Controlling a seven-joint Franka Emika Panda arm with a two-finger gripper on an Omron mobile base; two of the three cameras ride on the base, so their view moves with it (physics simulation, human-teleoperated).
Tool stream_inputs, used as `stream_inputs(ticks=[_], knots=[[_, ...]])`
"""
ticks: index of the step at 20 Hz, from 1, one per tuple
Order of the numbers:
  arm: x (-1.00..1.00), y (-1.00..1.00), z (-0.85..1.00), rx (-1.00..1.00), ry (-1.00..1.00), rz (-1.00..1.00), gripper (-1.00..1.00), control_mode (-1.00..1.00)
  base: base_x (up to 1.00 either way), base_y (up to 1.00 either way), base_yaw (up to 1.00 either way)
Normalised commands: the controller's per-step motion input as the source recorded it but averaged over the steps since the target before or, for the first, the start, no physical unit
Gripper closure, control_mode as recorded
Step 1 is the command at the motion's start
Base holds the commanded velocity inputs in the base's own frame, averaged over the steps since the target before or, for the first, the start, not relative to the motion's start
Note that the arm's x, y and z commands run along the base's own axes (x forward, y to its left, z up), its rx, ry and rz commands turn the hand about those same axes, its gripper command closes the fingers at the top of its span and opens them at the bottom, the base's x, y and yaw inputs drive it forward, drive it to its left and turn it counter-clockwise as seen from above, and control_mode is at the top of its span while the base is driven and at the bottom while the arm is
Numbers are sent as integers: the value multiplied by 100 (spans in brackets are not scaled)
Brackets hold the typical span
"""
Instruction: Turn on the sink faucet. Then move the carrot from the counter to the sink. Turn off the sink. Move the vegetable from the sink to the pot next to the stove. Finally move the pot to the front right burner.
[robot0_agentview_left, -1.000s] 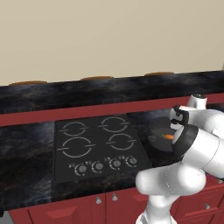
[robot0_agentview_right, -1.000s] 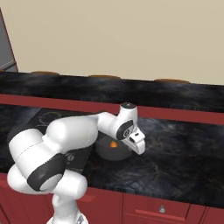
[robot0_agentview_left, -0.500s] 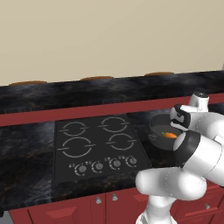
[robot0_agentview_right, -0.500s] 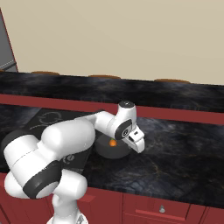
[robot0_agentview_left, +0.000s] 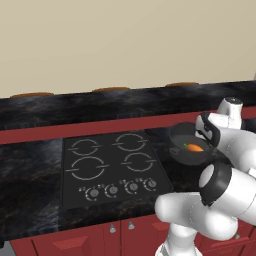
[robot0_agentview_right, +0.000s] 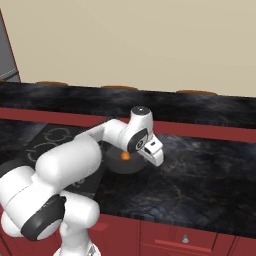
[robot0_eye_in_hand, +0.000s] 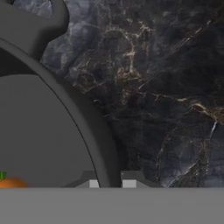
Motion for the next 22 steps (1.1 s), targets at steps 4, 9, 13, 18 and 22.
stream_inputs(ticks=[4, 9, 13, 18, 22], knots=[[18, 3, 18, 0, 0, 1, 100, -100, 0, 0, 0], [16, 2, 2, 0, 0, 0, 100, -100, 0, 0, 0], [27, 35, 0, 0, 3, 0, 100, -100, 0, 0, 0], [28, 21, 0, -1, 5, -3, 100, -100, 0, 0, 0], [10, 32, 0, 0, 0, -1, 100, -100, 0, 0, 0]])
